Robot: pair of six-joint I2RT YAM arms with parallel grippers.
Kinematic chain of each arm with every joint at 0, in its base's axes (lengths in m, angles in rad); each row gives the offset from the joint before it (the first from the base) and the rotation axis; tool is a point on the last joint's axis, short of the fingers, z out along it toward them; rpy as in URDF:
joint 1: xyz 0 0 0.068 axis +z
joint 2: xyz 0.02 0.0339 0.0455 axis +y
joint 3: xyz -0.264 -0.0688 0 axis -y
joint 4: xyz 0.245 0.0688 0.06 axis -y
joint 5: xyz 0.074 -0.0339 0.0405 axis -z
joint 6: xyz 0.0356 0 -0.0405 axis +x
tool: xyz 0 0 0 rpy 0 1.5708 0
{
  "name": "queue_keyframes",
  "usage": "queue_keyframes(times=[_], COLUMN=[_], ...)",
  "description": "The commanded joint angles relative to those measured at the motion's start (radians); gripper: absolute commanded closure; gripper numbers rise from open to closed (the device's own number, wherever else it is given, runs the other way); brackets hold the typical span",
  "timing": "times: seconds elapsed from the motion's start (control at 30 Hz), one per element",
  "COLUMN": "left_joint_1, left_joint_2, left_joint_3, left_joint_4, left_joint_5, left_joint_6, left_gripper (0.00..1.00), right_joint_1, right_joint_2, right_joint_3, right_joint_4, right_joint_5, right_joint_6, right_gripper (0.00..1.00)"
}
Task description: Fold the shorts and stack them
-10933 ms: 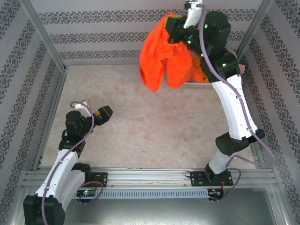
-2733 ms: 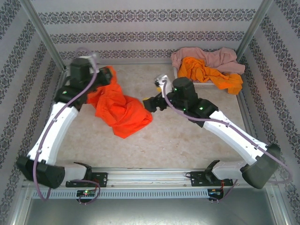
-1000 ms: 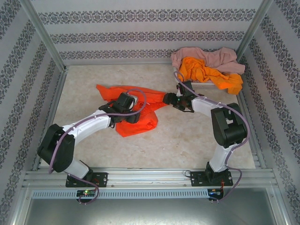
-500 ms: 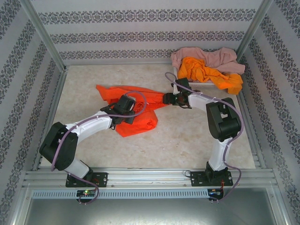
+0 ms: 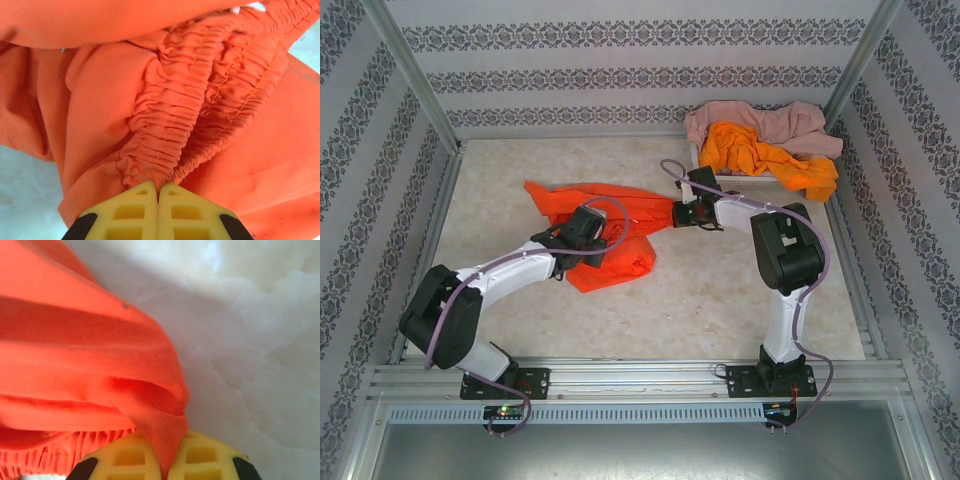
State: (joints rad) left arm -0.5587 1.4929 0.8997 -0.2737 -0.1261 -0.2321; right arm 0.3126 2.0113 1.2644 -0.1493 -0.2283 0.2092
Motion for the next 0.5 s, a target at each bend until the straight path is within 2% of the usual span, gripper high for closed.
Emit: queue_keyframes(times=[0.0, 0.23, 0.33, 0.47], left_joint_1=[0.029, 0.214, 0.292, 0.337], left_joint_2=[-0.100, -0.373, -0.452, -0.454], left_joint_3=[0.010, 0.154, 0.278, 0.499], left_joint_4=[-0.033, -0.236, -0.312, -0.411], left_joint_5=[-0.060, -0.148, -0.197, -0.310], left_joint_6=[-0.001, 0.045, 0.085, 0.185], left_gripper=[1.00, 1.00, 1.00, 1.00], right_joint_1=[0.015, 0.108, 0.183, 0.284], right_joint_2=[-0.062, -0.177, -0.144, -0.003], right_joint_3=[0.031, 0.187, 0.353, 0.684], right_joint_4=[-0.016, -0.026, -0.043, -0.093], right_joint_5=[-0.003, -0.025, -0.070, -0.189], right_joint_6=[0.012, 0.076, 0.119, 0.190], right_gripper=[1.00, 1.00, 1.00, 1.00])
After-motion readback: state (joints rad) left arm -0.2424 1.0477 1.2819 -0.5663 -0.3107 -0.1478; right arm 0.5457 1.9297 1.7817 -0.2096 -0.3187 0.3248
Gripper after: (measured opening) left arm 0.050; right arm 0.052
